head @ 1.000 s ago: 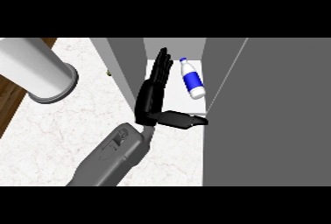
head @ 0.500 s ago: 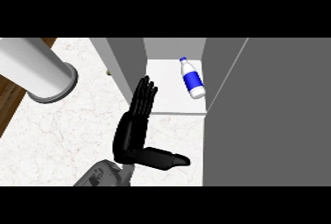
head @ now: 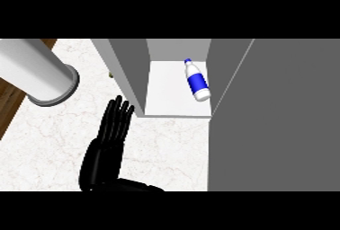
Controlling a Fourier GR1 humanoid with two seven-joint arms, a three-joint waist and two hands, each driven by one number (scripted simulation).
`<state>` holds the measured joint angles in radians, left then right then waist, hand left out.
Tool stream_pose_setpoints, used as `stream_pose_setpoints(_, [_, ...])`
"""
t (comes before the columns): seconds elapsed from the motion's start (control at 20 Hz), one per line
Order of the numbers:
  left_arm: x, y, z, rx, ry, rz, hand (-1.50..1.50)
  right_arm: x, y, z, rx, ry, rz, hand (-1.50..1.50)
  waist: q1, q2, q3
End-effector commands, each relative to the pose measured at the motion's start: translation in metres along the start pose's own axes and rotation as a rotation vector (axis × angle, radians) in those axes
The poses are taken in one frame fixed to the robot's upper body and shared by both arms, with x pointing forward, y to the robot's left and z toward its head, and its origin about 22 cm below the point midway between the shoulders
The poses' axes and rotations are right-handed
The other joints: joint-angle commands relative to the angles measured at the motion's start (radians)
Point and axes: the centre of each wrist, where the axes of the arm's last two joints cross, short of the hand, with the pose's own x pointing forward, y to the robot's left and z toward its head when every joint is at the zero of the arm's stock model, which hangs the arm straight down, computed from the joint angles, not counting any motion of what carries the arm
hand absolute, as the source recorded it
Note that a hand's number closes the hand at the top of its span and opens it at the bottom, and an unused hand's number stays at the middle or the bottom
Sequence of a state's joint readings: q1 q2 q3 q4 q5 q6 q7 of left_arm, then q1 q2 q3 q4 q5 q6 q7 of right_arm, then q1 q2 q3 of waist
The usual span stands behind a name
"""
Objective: Pick up the bottled water, place it into the cabinet and close the cabinet
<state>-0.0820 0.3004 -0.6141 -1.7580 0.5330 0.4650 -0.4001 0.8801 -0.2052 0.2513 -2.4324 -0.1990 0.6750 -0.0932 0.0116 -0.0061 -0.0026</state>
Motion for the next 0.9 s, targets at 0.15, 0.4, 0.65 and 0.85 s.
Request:
stream_pose_setpoints(0.15, [0.014,0.023,0.021,0.022,-0.017,-0.015,-1.50,0.052,0.029,-0.022,0.103,-0.038,0.184,1.50,-0.008,-0.001,-0.002])
stream_pose_setpoints(0.4, [0.024,0.037,0.047,0.048,-0.006,-0.011,-1.50,0.044,0.051,-0.045,0.119,-0.031,0.160,1.50,0.005,-0.003,-0.002])
stream_pose_setpoints(0.65, [0.031,0.050,0.043,0.076,-0.033,-0.008,-1.50,0.049,0.060,-0.059,0.158,-0.070,0.182,1.50,0.002,-0.003,-0.004])
stream_pose_setpoints(0.85, [0.035,0.067,0.053,0.082,-0.005,-0.011,-1.50,0.045,0.064,-0.075,0.218,-0.093,0.206,1.50,0.007,-0.006,-0.006])
